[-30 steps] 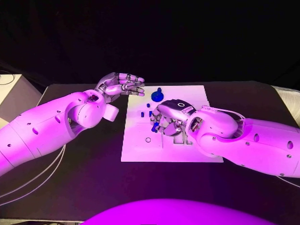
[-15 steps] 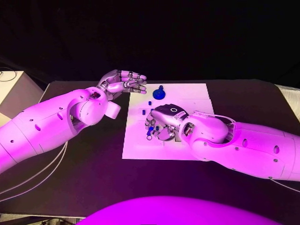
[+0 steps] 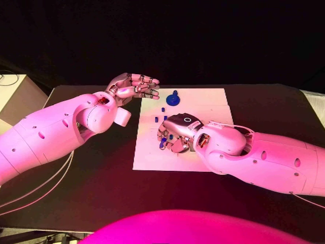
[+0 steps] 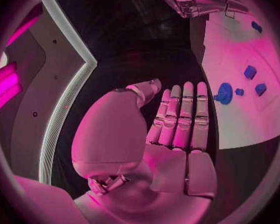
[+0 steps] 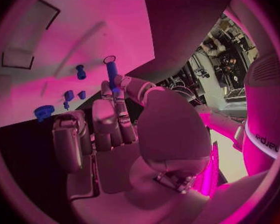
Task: Assemble the parts on the task board
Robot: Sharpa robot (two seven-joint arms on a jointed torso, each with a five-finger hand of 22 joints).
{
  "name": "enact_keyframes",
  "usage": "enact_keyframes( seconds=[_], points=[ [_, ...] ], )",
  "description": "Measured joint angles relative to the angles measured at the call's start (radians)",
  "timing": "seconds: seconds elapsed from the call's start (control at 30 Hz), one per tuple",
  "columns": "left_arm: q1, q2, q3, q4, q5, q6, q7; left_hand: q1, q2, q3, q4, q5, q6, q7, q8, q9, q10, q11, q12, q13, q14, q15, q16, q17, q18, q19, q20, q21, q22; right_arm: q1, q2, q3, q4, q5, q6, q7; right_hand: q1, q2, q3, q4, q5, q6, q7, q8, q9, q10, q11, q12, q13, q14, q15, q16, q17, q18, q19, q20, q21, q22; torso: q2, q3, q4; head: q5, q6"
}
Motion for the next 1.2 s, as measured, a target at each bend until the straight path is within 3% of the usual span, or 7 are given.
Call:
enact_keyframes(
  seconds=[1.03,1.2],
  points=[
    [0.000,-0.006,0.000,0.002,0.001,0.000,-0.001,0.000,0.000,0.000,0.000,0.000,0.000,0.000,0.000,0.000,0.000,0.000,0.000,0.000,0.000,0.000,0.000,0.000,0.000,0.000,0.000,0.000,0.000,-0.007,0.015,-0.003,-0.026,-0.018,0.007,0.005,0.001,-0.001,0.003,-0.003,0.003,-0.006,-0.001,-0.004,0.001,0.000,0.000,-0.006,0.002,0.000,0.000,0.000,0.000,0.000,0.000,0.000,0.000,0.000,0.000,0.0006,-0.0001,0.005,-0.006],
    [0.000,-0.007,0.000,0.002,0.001,0.000,-0.002,0.000,0.000,0.000,0.000,0.000,0.000,0.000,0.000,0.000,0.000,0.000,0.000,0.000,0.000,0.000,0.000,0.000,0.000,0.000,0.000,0.000,0.000,-0.012,0.011,-0.009,-0.019,-0.019,0.009,0.004,0.001,-0.001,0.003,-0.003,0.001,-0.007,-0.001,0.000,0.001,0.000,0.000,-0.004,0.001,0.000,0.000,0.000,0.000,0.000,0.000,0.000,0.000,0.000,0.000,0.0004,0.0000,0.006,-0.006]
  ],
)
